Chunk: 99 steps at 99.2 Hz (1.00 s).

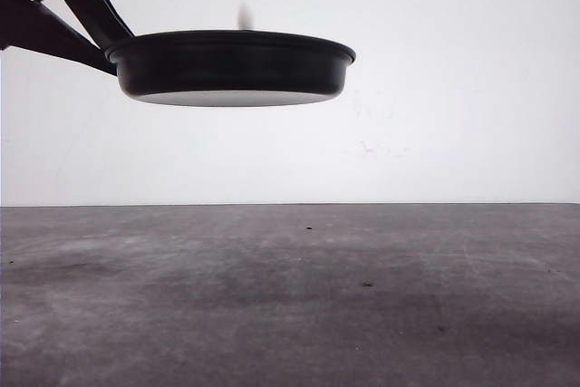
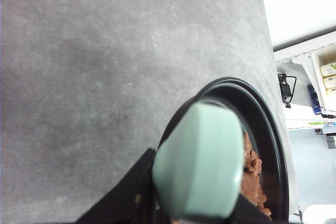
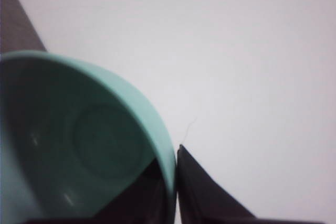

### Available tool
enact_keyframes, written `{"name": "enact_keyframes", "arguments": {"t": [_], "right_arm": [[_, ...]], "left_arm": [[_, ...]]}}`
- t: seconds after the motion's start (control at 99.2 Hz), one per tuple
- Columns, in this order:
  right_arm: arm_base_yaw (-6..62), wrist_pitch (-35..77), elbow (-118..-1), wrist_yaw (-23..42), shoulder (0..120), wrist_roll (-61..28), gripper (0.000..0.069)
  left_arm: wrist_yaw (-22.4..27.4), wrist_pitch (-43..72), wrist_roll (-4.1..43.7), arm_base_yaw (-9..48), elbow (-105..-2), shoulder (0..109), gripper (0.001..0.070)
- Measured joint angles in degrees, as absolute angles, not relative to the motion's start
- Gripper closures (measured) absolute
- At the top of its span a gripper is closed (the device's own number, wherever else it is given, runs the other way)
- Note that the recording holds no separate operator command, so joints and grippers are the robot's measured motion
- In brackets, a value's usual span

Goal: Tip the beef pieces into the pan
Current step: 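Tilt the bowl over the held pan with the right gripper, pouring beef, then lower the empty bowl back onto the table and release with right gripper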

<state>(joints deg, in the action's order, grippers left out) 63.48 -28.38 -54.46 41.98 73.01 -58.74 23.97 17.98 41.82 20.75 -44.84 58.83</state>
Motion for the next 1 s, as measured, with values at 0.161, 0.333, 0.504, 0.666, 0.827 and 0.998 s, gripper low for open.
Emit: {"name": "enact_keyframes", "arguments": {"t": [0.161, 0.333, 0.504, 0.666, 0.827, 0.998], "right_arm": [[63.24, -28.99, -54.46, 41.76, 73.01, -56.38, 0.0678], [59.59, -16.38, -56.16, 39.46, 71.42, -34.52, 0.0678], [47.18, 0.86, -59.81, 27.14, 65.25, -3.66, 0.0678], [32.47, 18.15, -61.25, 14.06, 62.39, 16.93, 0.0677], [15.73, 36.80, -58.15, -0.62, 71.05, 21.98, 0.0677], [12.05, 36.77, -51.22, -7.20, 78.28, 22.68, 0.0677]], "left_arm": [[23.94, 17.96, 41.82, 20.75, -44.84, 58.85, 0.0656], [24.12, 17.98, 41.76, 20.73, -44.84, 58.85, 0.0656], [24.32, 17.96, 41.32, 20.73, -44.84, 58.85, 0.0656], [23.90, 17.93, 40.07, 20.75, -44.84, 58.85, 0.0656], [22.15, 17.15, 39.35, 20.73, -44.84, 59.22, 0.0656], [22.02, 14.85, 39.13, 20.78, -44.84, 59.61, 0.0656]]}}
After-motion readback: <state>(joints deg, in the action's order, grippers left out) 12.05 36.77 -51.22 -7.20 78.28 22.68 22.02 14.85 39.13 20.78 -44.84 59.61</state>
